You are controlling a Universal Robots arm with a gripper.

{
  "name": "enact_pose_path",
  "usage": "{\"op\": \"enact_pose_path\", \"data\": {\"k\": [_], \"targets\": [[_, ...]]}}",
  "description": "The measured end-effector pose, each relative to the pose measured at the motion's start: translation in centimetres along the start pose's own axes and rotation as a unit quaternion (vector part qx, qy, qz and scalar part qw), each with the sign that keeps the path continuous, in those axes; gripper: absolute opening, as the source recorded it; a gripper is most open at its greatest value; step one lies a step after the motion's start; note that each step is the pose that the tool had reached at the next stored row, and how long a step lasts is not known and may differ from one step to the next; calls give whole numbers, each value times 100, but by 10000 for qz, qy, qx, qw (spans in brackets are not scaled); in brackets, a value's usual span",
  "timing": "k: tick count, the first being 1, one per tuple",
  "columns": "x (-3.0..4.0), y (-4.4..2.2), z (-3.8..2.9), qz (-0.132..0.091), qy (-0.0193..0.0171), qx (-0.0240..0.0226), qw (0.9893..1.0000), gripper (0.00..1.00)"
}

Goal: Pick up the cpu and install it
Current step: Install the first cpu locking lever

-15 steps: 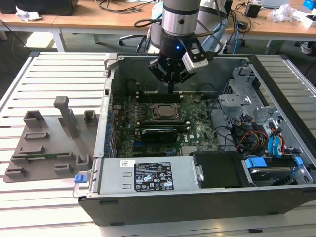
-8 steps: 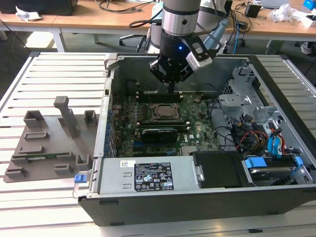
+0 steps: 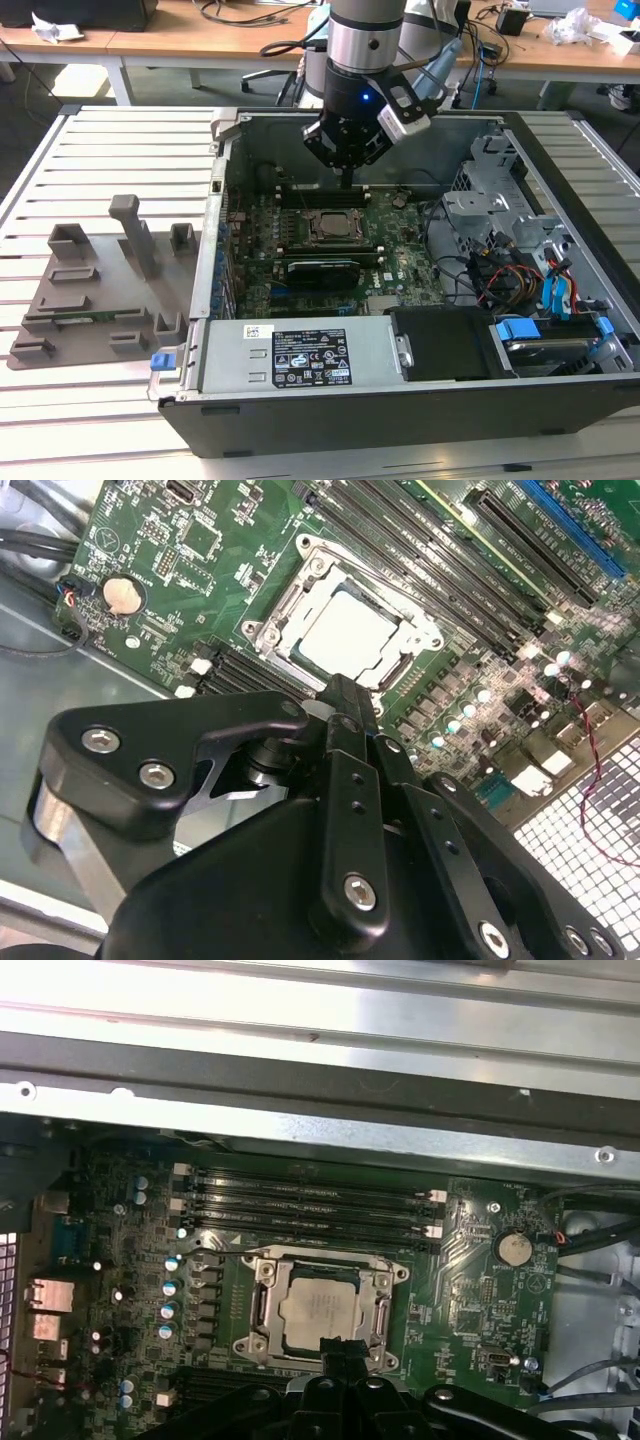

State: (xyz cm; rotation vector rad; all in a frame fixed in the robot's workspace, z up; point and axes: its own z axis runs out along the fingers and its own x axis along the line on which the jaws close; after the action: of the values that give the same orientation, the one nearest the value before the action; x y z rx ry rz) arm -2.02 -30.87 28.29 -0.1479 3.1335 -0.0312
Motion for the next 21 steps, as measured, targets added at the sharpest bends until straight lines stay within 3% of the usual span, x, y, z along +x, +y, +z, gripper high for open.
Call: {"op": "enact_pose_path", "data": {"k": [21], "targets": [[118, 11, -1, -1, 0, 0, 10000, 11]]}}
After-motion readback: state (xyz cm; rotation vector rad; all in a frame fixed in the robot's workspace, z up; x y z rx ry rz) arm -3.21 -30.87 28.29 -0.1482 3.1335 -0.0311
